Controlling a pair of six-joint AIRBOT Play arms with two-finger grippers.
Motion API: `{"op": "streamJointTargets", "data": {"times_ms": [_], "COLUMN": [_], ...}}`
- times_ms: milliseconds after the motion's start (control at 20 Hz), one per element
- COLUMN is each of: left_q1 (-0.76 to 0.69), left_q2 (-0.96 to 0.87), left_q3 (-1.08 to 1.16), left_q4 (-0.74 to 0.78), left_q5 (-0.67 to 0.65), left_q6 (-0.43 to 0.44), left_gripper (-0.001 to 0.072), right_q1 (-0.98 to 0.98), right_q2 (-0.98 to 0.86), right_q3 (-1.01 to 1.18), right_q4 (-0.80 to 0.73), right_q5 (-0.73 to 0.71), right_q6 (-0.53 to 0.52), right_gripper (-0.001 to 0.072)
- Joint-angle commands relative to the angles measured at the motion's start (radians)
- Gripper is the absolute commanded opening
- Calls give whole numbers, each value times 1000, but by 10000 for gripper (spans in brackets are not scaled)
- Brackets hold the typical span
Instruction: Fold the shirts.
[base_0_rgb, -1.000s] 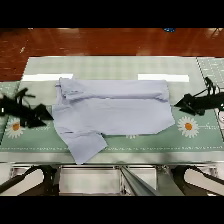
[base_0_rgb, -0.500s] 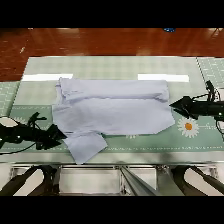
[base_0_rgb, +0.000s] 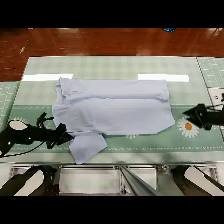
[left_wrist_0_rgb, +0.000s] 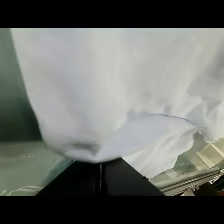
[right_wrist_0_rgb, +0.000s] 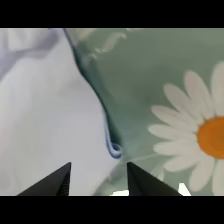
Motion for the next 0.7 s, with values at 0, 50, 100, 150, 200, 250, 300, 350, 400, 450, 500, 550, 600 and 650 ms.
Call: {"op": "streamJointTargets", "data": {"times_ms": [0,50,100,150,200,250,300,350,400,450,500,550,600,650], "left_q1": [-14,-14,-14,-14,-14,-14,-14,-14,-14,-14,-14,-13,-11,-10], "left_q2": [-4,-4,-3,-3,-3,-3,-3,-3,-3,-1,-1,-1,-1,-1], "left_q3": [0,0,0,0,0,0,0,0,0,0,1,6,18,37], "left_q4": [-2,-2,-2,-2,-2,-2,-2,-5,-6,-6,-6,-5,-5,-5], "left_q5": [118,103,97,92,90,90,89,86,82,80,80,80,77,71], "left_q6": [41,41,51,56,56,56,56,56,55,56,56,63,64,65], "left_gripper": [26,26,26,26,26,26,26,26,26,26,26,26,26,26], "right_q1": [-5,24,55,82,107,134,158,180,204,227,249,266,276,278], "right_q2": [0,0,-5,-14,-32,-54,-77,-99,-123,-144,-164,-178,-184,-183], "right_q3": [-63,-74,-78,-78,-78,-78,-77,-77,-77,-77,-77,-76,-76,-74], "right_q4": [-124,-125,-124,-114,-107,-85,-53,-24,8,33,56,85,114,141], "right_q5": [53,52,47,44,37,23,-3,-39,-76,-114,-148,-173,-186,-188], "right_q6": [74,74,74,74,74,74,69,69,68,67,66,53,22,-17], "right_gripper": [409,409,409,409,409,409,409,409,409,408,404,352,230,97]}}
